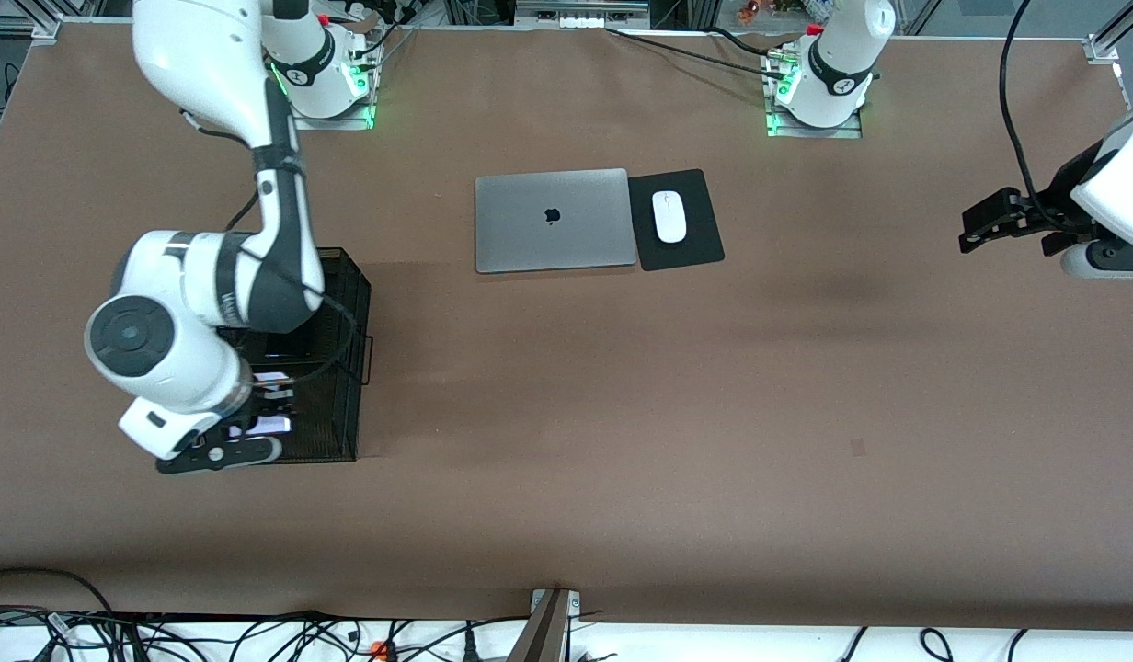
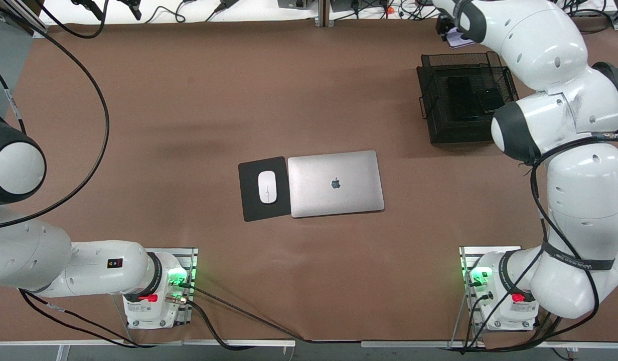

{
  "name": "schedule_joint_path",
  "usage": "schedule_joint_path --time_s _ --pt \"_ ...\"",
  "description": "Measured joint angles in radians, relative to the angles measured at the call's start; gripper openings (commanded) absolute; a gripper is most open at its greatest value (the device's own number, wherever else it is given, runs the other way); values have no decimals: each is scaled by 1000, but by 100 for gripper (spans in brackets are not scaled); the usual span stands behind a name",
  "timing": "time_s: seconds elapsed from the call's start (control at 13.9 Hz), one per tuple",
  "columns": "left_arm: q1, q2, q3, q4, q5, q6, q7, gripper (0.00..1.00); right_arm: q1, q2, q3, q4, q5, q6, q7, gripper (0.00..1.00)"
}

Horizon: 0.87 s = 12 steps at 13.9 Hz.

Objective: Place phones with both arms
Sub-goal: 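Lower the lavender phone into the basket back tier and open the right gripper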

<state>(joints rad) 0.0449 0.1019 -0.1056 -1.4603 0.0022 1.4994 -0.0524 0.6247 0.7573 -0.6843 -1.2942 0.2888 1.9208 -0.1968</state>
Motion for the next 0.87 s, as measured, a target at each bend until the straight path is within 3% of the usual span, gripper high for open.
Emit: schedule_joint_path --time_s 0.36,0.87 --pt "-20 -1 24 0 0 0 0 100 -59 20 4 -120 188 17 -84 12" --pt "-29 -1 23 2 0 1 0 100 -63 49 9 -137 198 103 -86 12"
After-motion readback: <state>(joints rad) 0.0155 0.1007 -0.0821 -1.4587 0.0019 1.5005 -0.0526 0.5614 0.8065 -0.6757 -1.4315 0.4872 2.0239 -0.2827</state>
